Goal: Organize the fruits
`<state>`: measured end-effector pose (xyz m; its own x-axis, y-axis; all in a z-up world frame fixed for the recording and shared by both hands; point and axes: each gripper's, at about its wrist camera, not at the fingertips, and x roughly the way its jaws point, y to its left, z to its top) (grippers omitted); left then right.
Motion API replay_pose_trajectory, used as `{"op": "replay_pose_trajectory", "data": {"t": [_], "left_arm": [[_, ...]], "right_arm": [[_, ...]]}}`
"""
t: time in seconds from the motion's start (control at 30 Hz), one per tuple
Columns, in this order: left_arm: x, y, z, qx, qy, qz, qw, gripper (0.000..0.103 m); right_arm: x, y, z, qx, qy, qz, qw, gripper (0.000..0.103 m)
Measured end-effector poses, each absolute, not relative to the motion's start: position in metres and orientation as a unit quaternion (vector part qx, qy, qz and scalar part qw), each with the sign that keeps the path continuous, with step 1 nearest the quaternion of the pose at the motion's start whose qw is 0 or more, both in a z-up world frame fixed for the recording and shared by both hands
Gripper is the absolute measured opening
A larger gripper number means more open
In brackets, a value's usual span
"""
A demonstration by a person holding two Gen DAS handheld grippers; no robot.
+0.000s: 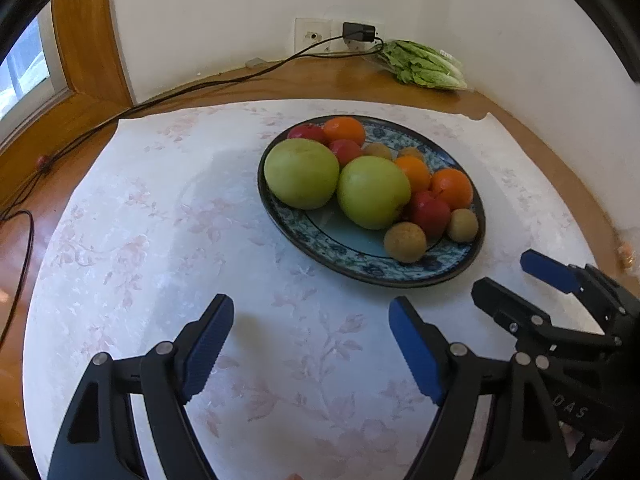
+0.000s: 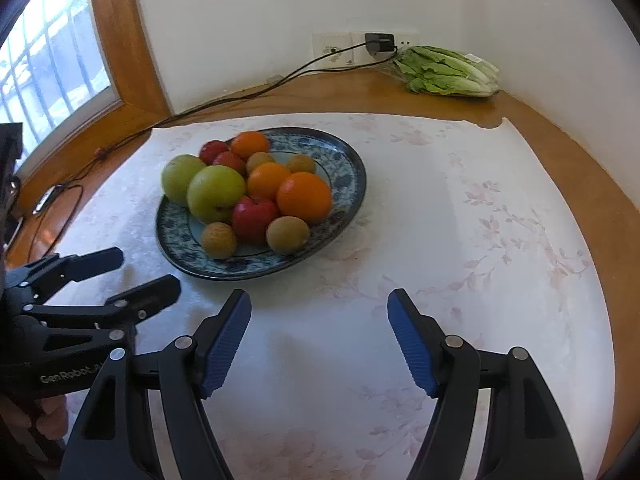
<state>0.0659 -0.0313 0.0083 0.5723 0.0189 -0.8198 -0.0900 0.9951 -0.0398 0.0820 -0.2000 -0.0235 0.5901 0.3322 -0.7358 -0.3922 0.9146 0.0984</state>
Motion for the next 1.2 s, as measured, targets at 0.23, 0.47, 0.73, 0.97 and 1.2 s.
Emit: {"op": "replay_pose_trajectory", "data": {"t": [0.23,0.47,0.73,0.97,1.2], "left_arm": [[0.070,-0.032,0.000,-0.028,0.461,0.046,0.886,0.086],[0.068,-0.034,-0.003,-0.019,0.452,0.053,0.890,0.092],[0.070,-0.033,-0.004,-0.020,0.447,0.058,0.892,0.094],[0.070,-0.031,-0.005,-0.023,0.447,0.062,0.892,0.097],[0.070,-0.031,-0.005,-0.023,0.447,0.062,0.892,0.097]], "right_arm": [[0.090,-0.206,-0.031,-0.028,0.414,0.191,0.890,0.073],[0.088,-0.200,-0.033,-0.048,0.413,0.179,0.892,0.074],[0.088,-0.199,-0.035,-0.060,0.413,0.156,0.895,0.074],[0.088,-0.199,-0.035,-0.062,0.412,0.155,0.896,0.074],[0.088,-0.199,-0.035,-0.062,0.412,0.155,0.896,0.074]]}}
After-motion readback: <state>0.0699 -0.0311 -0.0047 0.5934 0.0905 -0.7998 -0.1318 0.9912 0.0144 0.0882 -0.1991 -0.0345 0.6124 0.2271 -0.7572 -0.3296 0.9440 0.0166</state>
